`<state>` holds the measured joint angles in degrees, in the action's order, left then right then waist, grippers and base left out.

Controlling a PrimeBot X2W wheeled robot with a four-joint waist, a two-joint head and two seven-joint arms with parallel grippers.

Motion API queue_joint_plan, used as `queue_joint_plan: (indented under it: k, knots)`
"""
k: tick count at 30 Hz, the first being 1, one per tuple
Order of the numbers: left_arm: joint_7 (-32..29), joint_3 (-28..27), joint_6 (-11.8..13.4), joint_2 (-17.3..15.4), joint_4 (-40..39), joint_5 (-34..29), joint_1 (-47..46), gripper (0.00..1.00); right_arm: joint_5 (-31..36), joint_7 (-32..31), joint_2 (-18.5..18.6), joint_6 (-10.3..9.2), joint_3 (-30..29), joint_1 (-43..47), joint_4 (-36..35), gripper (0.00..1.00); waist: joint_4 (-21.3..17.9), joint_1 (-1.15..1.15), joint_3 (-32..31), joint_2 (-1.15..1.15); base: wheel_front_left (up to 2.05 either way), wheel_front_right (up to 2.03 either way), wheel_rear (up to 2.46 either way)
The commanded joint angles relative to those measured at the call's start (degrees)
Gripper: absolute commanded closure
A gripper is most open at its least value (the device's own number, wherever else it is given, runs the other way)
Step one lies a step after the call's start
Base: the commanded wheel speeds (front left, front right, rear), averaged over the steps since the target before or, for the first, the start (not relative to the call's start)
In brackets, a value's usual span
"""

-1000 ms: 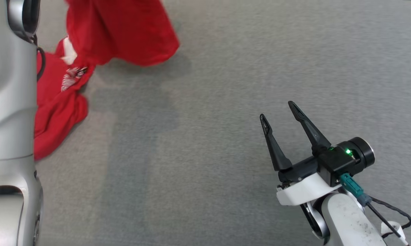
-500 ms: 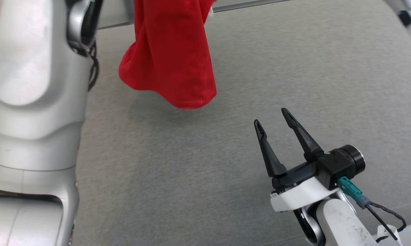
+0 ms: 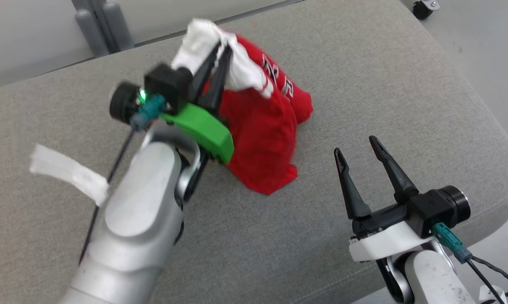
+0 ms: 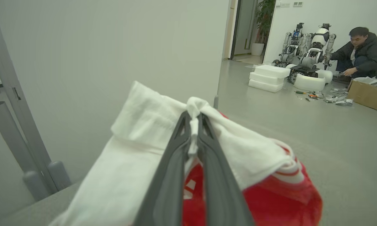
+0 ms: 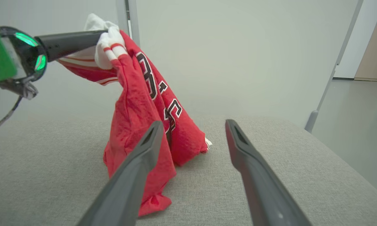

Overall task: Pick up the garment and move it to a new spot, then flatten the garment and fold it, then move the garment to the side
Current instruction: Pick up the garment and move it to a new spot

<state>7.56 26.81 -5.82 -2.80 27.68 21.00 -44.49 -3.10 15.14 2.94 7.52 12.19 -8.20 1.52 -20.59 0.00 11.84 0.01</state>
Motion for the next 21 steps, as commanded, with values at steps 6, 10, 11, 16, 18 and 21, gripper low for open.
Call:
queue_joint_plan:
  k: [6,10,11,16,18,21]
  knots:
    - [5.7,8.3,-0.5,-0.3,7.0,1.4,10.6,1.00,1.8,0.0,-0.1,-0.06,-1.8,-0.8,-0.9,0.00,3.4,0.00,4.1,-0.01,0.00,0.00,0.00]
    - [5.2,13.6,-0.5,-0.2,9.3,6.5,14.8,0.94,2.6,0.0,0.0,-0.06,-2.3,-1.4,-0.9,0.00,5.5,0.00,4.1,-0.01,0.00,0.00,0.00]
    - [4.8,14.8,-0.1,-0.2,9.7,7.5,15.4,0.45,2.8,0.0,-0.1,-0.06,-2.2,-1.5,-1.0,0.00,6.0,0.00,4.0,-0.01,0.00,0.00,0.00]
    - [4.9,16.1,3.3,-0.2,8.9,12.6,17.4,0.00,3.3,0.0,0.0,-0.06,-1.6,-1.2,-1.3,0.00,8.9,0.00,2.3,-0.01,0.00,0.00,0.00]
    - [5.9,15.1,4.7,-0.2,7.6,13.2,18.3,0.00,3.2,0.0,0.0,-0.06,-1.5,-0.5,-1.3,0.00,10.1,0.00,1.3,-0.01,0.00,0.00,0.00]
    - [7.2,12.5,7.4,-1.6,4.0,12.4,20.2,0.00,2.7,0.0,0.0,-0.06,-1.9,0.3,-1.2,0.00,11.9,0.00,-0.4,-0.01,0.00,0.00,0.00]
